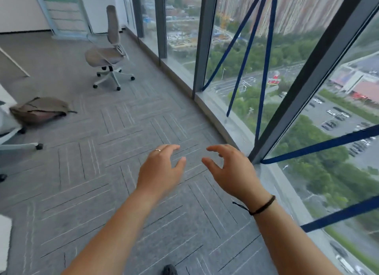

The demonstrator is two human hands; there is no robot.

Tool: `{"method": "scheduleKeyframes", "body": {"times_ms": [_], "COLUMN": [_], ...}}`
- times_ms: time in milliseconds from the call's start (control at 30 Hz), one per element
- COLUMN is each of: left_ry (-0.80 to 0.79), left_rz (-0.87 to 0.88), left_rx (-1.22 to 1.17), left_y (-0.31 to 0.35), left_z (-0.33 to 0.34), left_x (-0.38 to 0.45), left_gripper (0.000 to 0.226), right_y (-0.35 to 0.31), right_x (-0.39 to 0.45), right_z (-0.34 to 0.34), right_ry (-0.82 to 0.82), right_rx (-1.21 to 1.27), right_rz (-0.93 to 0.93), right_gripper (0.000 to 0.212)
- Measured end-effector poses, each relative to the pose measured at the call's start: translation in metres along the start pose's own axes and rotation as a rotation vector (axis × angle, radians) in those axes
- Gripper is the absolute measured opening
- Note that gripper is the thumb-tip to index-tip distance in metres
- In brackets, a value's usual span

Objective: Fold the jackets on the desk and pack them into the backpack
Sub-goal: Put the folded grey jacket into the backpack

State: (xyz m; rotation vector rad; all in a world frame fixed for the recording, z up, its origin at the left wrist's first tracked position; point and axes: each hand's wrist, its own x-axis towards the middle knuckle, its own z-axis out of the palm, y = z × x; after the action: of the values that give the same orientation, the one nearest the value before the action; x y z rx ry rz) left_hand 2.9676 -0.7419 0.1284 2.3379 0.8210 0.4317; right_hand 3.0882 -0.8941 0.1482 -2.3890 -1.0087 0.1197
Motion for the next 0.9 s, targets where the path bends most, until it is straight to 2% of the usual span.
{"method": "scheduleKeyframes", "body": {"times_ms": [200,400,600,900], "left_ry": [-0.007,-0.042,0.003,0.125], "left_rz": [0.051,-0.023,-0.091,-0.111], "left_rx": [-0.002,-0.095,-0.006,0.026], "left_y": [0.002,-0.023,-0.043,-0.032], "left_z": [-0.008,0.021,0.038,0.032], "left_x": [0.141,0.275,0.437,0.66], "left_gripper": [0.037,0.035,0.038,0.042], "right_y": [0.004,0.031,0.054,0.053], "right_x": [0.124,0.269,0.452,0.696], "right_z": [0.0,0.037,0.065,0.051], "right_ry": [0.053,0.052,-0.001,-0.049], "right_rx": [0.059,0.155,0.235,0.205], "right_rz": [0.047,0.031,-0.029,-0.154], "right_gripper": [0.041,0.042,0.043,0.04]}}
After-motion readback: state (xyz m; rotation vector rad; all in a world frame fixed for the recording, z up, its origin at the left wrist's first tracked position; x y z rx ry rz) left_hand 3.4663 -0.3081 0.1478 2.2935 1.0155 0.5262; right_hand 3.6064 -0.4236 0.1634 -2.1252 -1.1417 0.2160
